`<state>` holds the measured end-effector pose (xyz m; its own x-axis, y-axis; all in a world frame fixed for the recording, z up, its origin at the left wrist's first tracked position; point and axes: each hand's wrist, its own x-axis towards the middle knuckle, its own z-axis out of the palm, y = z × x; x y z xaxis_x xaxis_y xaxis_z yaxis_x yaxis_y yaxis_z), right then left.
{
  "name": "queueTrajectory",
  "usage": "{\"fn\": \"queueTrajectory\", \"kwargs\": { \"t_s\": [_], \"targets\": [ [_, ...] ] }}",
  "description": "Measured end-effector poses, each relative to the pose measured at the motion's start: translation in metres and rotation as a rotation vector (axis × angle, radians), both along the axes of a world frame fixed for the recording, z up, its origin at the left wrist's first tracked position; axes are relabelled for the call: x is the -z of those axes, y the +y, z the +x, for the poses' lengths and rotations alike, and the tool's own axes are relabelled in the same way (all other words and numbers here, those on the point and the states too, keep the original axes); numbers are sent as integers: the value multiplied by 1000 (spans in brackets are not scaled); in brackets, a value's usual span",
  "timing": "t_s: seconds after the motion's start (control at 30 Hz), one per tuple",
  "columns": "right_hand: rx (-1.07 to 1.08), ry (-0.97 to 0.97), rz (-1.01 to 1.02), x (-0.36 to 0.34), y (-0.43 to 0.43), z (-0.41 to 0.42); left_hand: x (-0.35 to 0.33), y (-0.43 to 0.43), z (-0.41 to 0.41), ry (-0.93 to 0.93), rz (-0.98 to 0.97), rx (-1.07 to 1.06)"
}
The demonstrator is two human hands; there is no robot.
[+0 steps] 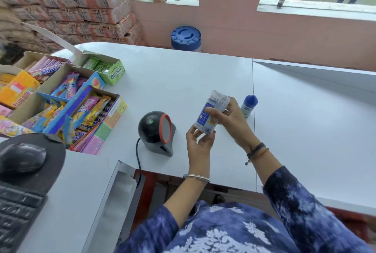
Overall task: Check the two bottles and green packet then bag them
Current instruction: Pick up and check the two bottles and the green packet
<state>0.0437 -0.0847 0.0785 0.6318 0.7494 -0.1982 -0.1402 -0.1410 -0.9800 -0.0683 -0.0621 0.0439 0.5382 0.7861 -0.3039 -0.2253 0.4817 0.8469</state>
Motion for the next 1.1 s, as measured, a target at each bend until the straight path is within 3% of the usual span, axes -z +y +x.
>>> {"fn": "queueTrajectory", "kwargs": {
  "t_s": [0.17,0.33,0.53,0.63,0.77,0.9,1.1],
  "targets": [
    [-57,-377,-100,-17,21,-28,5,13,-16,-310,-196,0],
    [-66,-571,-128,-24,31,-47,5,18,-23,-300,-250,-64],
    [-61,-639,-160,-22,34,-48,3,19,-22,-323,-319,-72],
    [-17,-691,-217,-18,30,-33,6,28,-9,-117,-242,-4],
    [48,-743,-337,-15,26,9,8,43,26,276,65,88],
    [47,-793,-474,-16,31,58,11,62,78,299,310,298],
    [-76,-883,-768,-10,42,109,18,70,133,357,373,383]
  ]
}}
